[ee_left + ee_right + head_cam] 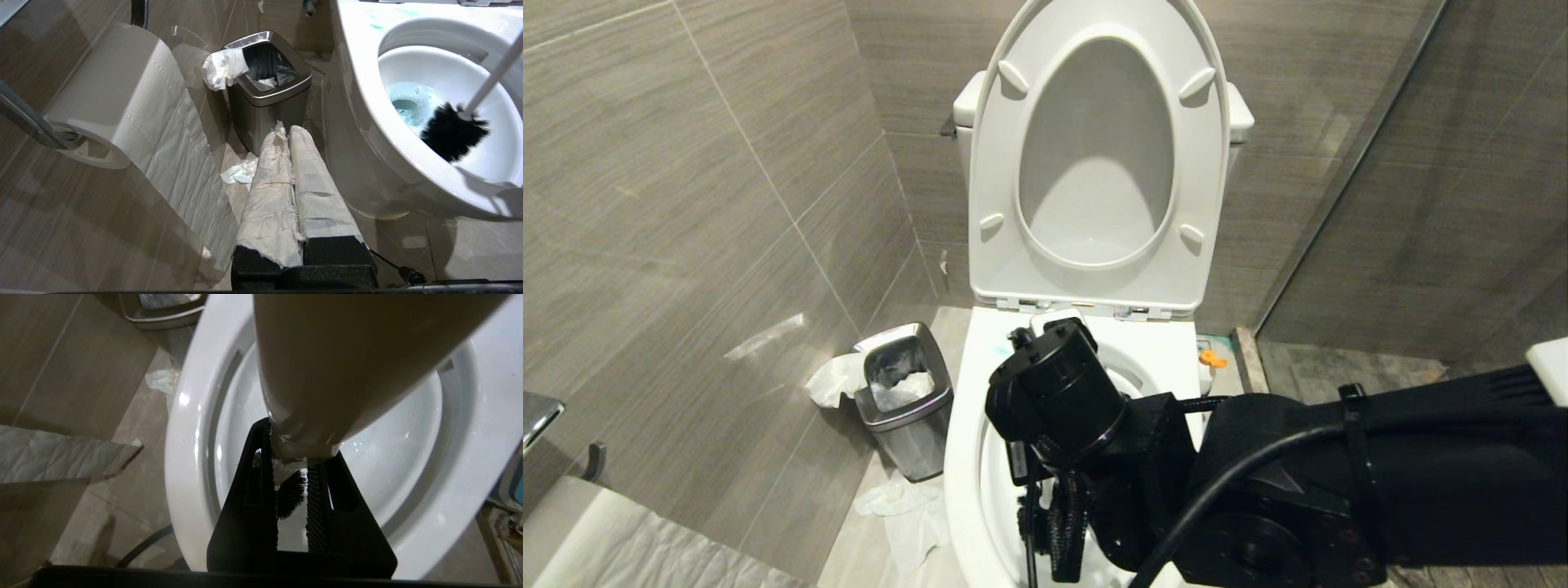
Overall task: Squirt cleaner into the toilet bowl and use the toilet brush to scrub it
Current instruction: Scrub the toilet bowl
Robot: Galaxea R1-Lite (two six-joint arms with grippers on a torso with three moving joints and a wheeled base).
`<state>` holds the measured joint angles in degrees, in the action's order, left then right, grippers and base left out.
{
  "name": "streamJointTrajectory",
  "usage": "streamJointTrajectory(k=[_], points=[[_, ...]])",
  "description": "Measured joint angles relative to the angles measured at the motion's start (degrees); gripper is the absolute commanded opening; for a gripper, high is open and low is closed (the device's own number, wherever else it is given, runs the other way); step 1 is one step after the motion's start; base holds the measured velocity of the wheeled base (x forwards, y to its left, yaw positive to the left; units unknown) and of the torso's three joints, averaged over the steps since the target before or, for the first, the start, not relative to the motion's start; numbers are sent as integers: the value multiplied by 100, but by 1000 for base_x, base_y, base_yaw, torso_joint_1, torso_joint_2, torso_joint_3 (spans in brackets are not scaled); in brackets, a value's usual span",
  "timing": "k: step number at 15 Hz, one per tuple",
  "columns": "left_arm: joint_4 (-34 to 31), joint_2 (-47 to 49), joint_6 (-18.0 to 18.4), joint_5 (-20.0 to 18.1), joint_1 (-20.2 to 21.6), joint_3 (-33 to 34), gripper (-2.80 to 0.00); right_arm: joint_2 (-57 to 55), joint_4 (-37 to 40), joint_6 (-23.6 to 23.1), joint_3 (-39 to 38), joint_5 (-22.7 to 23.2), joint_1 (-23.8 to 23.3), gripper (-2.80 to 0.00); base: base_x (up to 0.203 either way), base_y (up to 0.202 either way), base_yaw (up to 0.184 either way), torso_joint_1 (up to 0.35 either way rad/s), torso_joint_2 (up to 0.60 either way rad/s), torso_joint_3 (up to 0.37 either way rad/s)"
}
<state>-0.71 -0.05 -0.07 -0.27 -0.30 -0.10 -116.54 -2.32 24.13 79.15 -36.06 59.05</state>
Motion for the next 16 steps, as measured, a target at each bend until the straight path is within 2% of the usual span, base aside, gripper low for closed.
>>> streamJointTrajectory(k=[4, 9, 12, 16], points=[[0, 0, -3, 0, 0, 0, -280, -630, -95, -421, 977, -247, -116, -280, 0, 0, 0, 0, 0, 0], [1, 0, -3, 0, -2, 0, -280, -1260, -101, -1333, 2084, -291, -977, -280, 0, 0, 0, 0, 0, 0], [1, 0, 2, -2, -2, 0, -280, -1386, -88, -1521, 2183, -292, -1493, -280, 0, 0, 0, 0, 0, 0], [0, 0, -1, 2, 1, 0, -280, -1016, -104, -1413, 1387, -220, -1658, -280, 0, 0, 0, 0, 0, 0]])
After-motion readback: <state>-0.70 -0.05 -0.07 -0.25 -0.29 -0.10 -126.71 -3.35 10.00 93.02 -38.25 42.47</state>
